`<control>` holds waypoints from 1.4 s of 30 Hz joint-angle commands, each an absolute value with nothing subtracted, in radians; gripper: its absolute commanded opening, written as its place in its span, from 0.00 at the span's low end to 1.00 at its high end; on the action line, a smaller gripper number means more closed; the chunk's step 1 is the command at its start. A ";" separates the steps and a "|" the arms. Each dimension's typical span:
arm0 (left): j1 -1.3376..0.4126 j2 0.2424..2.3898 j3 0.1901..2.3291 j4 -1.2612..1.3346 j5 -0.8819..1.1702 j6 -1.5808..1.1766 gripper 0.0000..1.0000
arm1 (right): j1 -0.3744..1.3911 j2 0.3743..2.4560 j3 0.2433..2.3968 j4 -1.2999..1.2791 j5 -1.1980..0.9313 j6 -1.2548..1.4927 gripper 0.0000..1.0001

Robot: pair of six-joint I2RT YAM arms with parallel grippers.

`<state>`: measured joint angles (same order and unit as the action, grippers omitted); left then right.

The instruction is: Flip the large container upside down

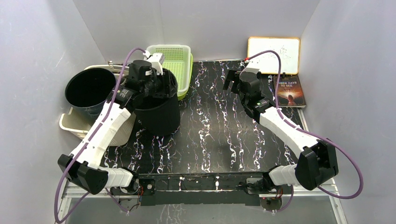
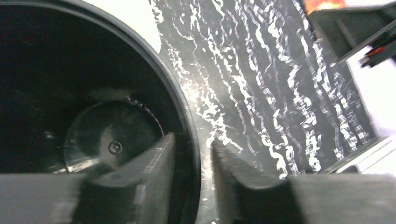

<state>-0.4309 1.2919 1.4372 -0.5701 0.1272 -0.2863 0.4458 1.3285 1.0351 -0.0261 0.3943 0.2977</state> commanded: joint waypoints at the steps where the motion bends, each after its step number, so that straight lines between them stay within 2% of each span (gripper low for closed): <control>1: -0.449 1.276 1.432 -0.568 0.084 -0.316 0.51 | 0.436 1.307 1.069 0.008 0.385 0.287 0.85; 6: -0.452 1.275 1.454 -0.584 0.072 -0.306 0.62 | 0.435 1.308 1.066 0.007 0.368 0.283 0.86; 9: -0.453 1.268 1.469 -0.597 0.056 -0.290 0.77 | 0.435 1.309 1.070 0.000 0.329 0.255 0.87; 10: -0.453 1.265 1.481 -0.605 0.041 -0.282 0.89 | 0.436 1.310 1.076 -0.011 0.325 0.250 0.88; 11: -0.452 1.264 1.500 -0.619 0.019 -0.272 0.97 | 0.436 1.312 1.082 -0.025 0.323 0.243 0.88; 14: -0.453 1.283 1.599 -0.689 -0.048 -0.237 0.98 | 0.436 1.306 1.115 -0.075 0.285 0.229 0.87; 19: -0.452 1.348 1.897 -0.805 -0.136 -0.208 0.98 | 0.449 1.277 1.165 -0.107 0.113 0.181 0.81; 22: -0.453 1.393 2.071 -0.872 -0.268 -0.216 0.98 | 0.489 1.283 1.226 -0.136 -0.032 0.130 0.81; 24: -0.453 1.392 2.113 -0.875 -0.359 -0.220 0.98 | 0.550 1.308 1.291 -0.173 -0.089 0.070 0.81; 27: -0.453 1.338 2.065 -0.829 -0.434 -0.247 0.98 | 0.664 1.360 1.398 -0.233 -0.094 -0.019 0.80; 33: -0.452 1.160 1.799 -0.634 -0.483 -0.298 0.98 | 0.782 1.414 1.495 -0.222 -0.197 -0.073 0.78; 42: -0.453 1.124 1.793 -0.660 -0.479 -0.275 0.98 | 0.984 1.581 1.636 -0.281 -0.234 -0.225 0.73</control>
<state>-0.4480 1.1473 1.7824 -0.6807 -0.4625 -0.2810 0.9123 1.5276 1.5513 -0.2665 -0.1928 -0.1173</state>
